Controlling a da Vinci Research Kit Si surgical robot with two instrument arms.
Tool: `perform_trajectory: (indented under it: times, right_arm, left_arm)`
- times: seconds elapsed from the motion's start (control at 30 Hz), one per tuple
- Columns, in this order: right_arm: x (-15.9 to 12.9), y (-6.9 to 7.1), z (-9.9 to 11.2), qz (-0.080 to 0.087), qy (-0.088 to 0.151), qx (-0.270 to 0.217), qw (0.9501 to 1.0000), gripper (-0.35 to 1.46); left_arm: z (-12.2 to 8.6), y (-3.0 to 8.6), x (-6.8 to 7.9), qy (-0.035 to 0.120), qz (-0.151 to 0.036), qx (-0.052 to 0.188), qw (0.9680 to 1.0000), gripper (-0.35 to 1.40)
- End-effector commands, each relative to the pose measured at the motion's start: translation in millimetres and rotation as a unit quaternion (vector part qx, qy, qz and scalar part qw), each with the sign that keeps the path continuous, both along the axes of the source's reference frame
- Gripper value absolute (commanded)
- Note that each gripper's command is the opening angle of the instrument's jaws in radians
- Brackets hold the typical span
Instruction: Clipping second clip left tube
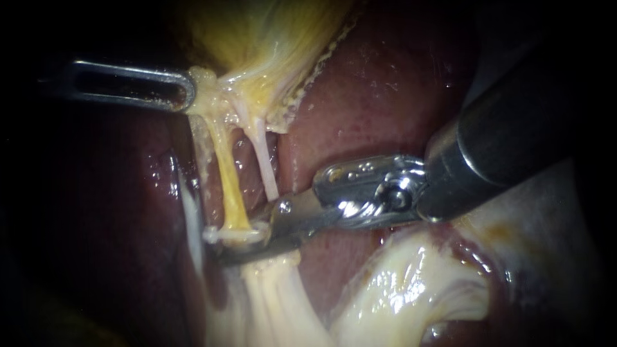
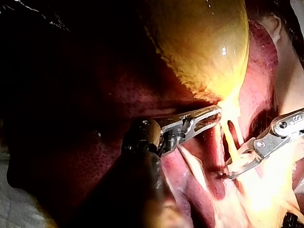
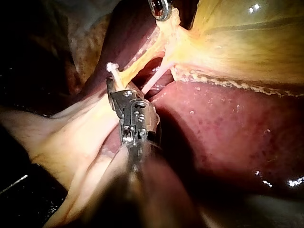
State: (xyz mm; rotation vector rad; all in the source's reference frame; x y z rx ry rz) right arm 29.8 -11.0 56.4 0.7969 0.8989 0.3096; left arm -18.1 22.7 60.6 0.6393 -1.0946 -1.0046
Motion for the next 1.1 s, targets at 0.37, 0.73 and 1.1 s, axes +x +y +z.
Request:
perform_trajectory:
  times: [0.37, 0.73, 1.1]
  right_arm:
    - [0.7, 0.4, 0.9, 0.046, 0.031, 0.0, 0.9985, 0.5]
    - [0.0, 1.0, 1.7, 0.103, 0.094, 0.057, 0.9886, 0.5]
    - [-1.4, 0.5, 1.6, 0.129, 0.181, 0.189, 0.9565, 0.49]
  left_arm:
    - [0.1, 0.1, 0.0, 0.0, 0.0, 0.0, 1.0, -0.35]
    - [0.3, 0.2, 0.2, -0.001, 0.001, 0.0, 1.0, -0.35]
    - [0.7, 0.4, 0.4, 0.0, 0.001, 0.0, 1.0, -0.35]
